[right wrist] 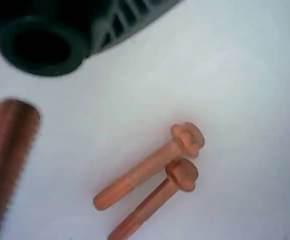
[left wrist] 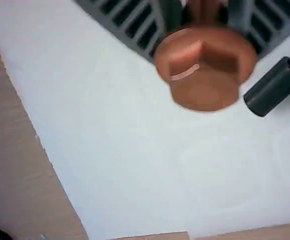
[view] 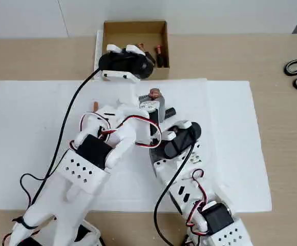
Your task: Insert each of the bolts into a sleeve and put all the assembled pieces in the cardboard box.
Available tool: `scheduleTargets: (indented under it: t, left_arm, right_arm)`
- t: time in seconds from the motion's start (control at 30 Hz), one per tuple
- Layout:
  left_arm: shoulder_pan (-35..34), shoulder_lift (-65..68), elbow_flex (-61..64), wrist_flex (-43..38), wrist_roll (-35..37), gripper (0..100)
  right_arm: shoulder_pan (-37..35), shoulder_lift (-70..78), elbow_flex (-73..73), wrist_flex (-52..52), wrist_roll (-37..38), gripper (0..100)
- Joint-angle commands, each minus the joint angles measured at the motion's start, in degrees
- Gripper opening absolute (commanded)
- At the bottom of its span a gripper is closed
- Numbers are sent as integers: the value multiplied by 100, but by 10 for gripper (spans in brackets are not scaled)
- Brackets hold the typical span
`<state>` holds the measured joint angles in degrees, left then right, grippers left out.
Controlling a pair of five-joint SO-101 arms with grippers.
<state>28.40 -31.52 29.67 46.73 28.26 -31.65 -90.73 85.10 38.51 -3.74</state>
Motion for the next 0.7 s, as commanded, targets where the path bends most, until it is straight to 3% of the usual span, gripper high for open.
scheduleTargets:
  t: [0.0,0.67]
  left_arm:
    - [26,-88,-57,-167,44,5]
    - [273,-686,734,-193,18,5]
  right_arm:
    - [-4,-92,-26,-171,-70,4]
    - [4,-92,-44,-171,-70,4]
